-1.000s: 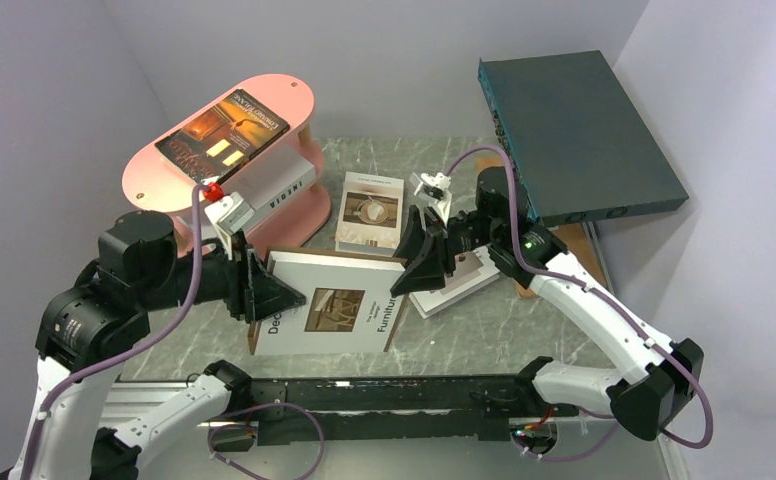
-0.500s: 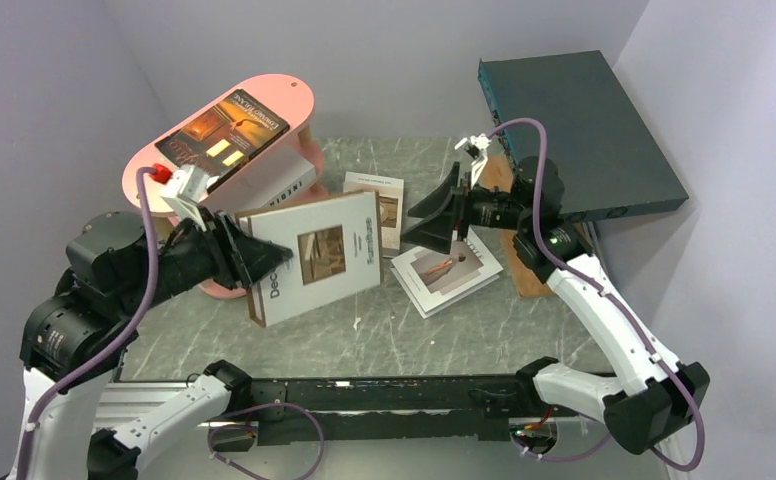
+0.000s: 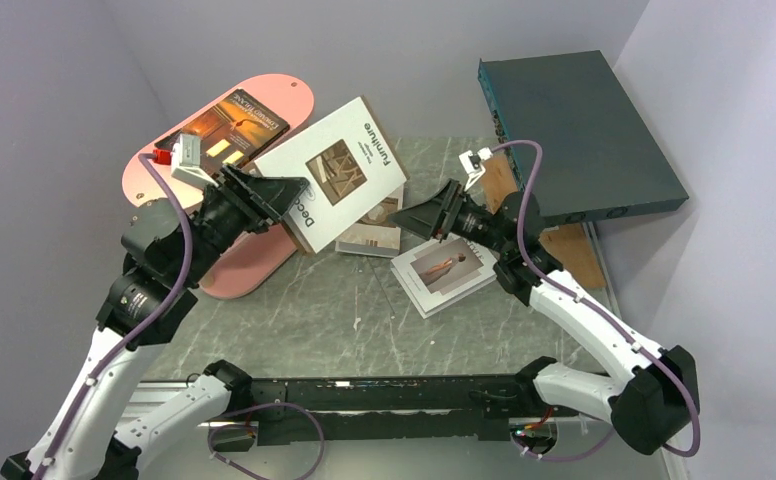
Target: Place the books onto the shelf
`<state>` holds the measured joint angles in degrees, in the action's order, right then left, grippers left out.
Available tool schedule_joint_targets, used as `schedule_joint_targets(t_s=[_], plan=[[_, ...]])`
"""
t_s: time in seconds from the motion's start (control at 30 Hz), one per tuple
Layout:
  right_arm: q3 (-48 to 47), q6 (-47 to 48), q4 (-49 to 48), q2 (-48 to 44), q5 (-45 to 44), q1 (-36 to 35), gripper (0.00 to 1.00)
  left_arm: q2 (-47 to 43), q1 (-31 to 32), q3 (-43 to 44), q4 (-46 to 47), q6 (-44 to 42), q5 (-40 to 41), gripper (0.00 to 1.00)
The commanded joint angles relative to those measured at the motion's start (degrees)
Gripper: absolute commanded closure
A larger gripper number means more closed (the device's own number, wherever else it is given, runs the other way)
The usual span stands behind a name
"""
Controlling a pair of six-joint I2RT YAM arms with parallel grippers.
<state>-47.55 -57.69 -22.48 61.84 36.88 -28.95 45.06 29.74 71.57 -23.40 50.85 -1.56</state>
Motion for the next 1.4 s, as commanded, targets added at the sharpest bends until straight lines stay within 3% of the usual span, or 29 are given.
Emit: schedule_joint_targets(t_s=[0.0, 0.27, 0.7, 1.1, 1.37], plan=[[-0.83, -4.85, -13.4, -0.71, -6.2, -4.32, 0.0, -1.47, -0.12, 0.83, 11.06, 2.56, 0.73, 1.0], [1.03, -15.4, -31.85, 5.74, -7.58, -5.82, 0.0, -1.24, -0.12, 1.8, 11.74, 3.12, 0.09, 1.0], [-1.15, -22.55, -50.32, 15.84, -12.62, -8.03, 0.0, -1.76, -0.12, 0.11, 12.29, 4.3, 0.49, 1.0], [-1.07, -23.97, -55.53, 16.53, -13.46, -9.01, 0.01, -3.06, -0.12, -1.45, 11.03, 4.58, 5.2, 1.0], [-5.32, -25.2, -55.25, 20.94, -11.58, -10.41, 0.01, -1.23, -0.12, -1.73, 11.5, 5.58, 2.09, 1.0]])
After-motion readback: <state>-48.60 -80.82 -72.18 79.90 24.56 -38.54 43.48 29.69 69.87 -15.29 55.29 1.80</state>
